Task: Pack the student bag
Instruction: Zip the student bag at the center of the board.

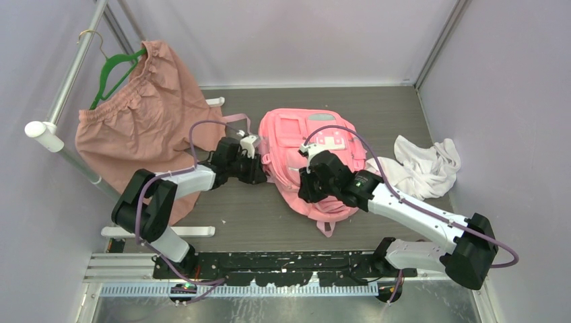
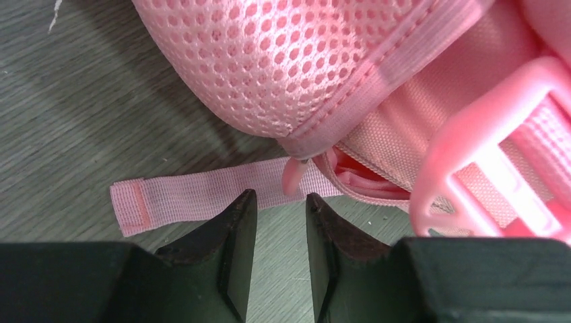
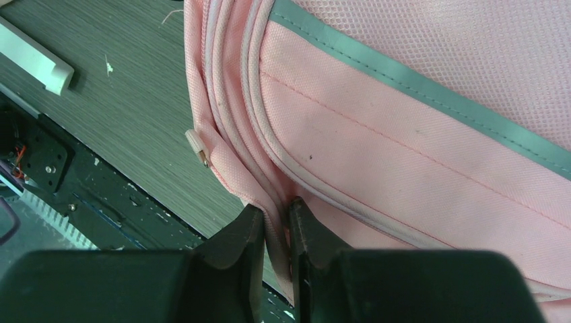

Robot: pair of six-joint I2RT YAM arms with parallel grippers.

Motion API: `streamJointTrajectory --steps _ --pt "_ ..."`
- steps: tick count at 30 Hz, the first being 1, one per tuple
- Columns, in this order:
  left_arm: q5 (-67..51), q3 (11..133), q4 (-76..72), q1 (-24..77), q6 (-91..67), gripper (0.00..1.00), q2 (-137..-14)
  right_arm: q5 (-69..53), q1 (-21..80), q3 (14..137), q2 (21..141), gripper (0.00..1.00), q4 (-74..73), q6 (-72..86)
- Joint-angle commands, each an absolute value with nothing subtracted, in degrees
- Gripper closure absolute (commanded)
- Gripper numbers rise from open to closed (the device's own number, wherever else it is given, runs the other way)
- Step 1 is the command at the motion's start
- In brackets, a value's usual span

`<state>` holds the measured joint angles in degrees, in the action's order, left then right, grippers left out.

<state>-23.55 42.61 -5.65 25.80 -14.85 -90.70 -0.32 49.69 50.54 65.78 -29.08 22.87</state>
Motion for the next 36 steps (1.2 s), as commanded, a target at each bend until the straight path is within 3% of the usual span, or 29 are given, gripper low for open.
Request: streamJointTrajectory --steps 1,9,17,27,36 --pt "-23.3 43.8 -13.0 25.7 -13.5 0.66 -90.0 -3.4 49.6 54.9 63.8 0.99 -25.3 26.1" --pt "-24.0 45.0 -15.0 25.7 -13.0 0.66 -90.2 -3.5 49.6 54.1 62.8 0.99 -25.4 26.5" --pt "-21.1 44.8 -15.6 25.7 -14.3 1.00 -88.7 -3.7 49.6 53.9 62.6 0.99 -25.2 27.0" --pt "-25.6 41.4 -7.4 26.3 -17.0 1.00 -82.0 -4.0 49.6 53.1 64.4 0.99 -23.3 29.1" --pt "-25.0 34.2 -3.2 33.8 -23.1 1.00 -71.0 -0.9 49.6 56.5 71.2 0.99 -21.7 33.1"
